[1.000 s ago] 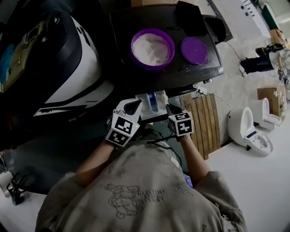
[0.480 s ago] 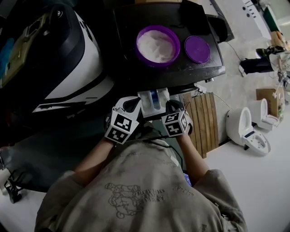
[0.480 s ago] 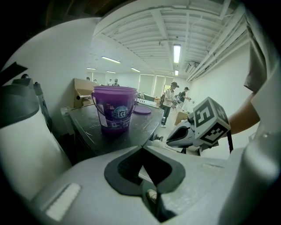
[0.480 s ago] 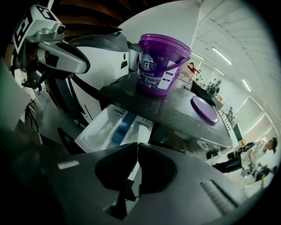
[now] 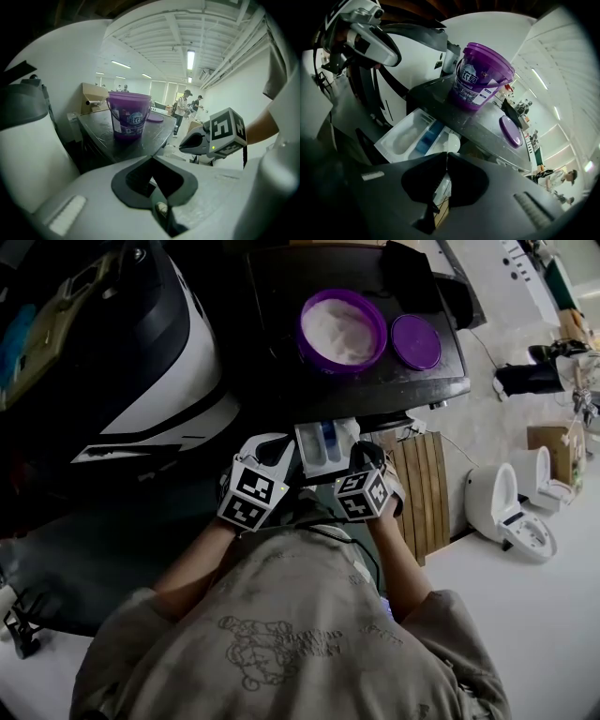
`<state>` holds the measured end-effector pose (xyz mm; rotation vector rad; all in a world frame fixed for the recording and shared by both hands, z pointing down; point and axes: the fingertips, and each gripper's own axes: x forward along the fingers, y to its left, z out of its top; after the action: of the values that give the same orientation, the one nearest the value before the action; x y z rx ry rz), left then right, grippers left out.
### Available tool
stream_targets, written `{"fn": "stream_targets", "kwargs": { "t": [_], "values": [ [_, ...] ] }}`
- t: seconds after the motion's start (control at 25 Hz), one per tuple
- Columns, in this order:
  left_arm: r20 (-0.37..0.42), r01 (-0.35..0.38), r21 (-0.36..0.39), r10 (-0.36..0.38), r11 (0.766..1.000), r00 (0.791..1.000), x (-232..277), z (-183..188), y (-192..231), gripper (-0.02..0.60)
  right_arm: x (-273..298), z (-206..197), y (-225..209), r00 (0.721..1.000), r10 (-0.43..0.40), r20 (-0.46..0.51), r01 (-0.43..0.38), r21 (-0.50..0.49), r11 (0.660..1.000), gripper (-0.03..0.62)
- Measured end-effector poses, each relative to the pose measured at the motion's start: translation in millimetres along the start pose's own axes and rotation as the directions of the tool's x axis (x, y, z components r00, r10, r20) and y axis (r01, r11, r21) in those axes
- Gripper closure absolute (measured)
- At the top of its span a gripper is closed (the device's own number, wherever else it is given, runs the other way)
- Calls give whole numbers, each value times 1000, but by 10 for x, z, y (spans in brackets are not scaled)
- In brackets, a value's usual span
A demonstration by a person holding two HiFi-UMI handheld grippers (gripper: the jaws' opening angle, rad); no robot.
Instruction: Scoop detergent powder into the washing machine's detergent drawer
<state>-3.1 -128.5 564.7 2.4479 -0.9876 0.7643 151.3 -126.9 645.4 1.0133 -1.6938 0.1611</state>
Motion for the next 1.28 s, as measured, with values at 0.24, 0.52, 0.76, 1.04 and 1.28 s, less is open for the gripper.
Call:
{"fn": "stream_targets", "kwargs": {
  "t": [0.24, 0.52, 0.76, 1.04, 1.28],
  "values": [
    [17, -3, 7, 3, 1000, 1000, -118, 13, 88, 581, -47, 5, -15, 997, -69, -34, 69, -16, 998, 559],
    [31, 10, 21, -11, 1000, 999, -251, -13, 75, 581, -143, 57, 22, 994, -104, -39, 104, -8, 995, 559],
    [36, 14, 38, -16, 999, 999, -359, -57, 39, 581, -232, 88, 24, 990, -137, -38, 137, -3, 991, 559],
    [39, 5, 35, -6, 999, 999, -477, -105, -29, 581, -261, 78, 21, 988, -143, -56, 141, -27, 990, 559],
    [37, 5, 32, -6, 999, 999, -529, -150, -79, 581, -295, 20, 52, 995, -84, -55, 87, 49, 995, 559]
  ]
}}
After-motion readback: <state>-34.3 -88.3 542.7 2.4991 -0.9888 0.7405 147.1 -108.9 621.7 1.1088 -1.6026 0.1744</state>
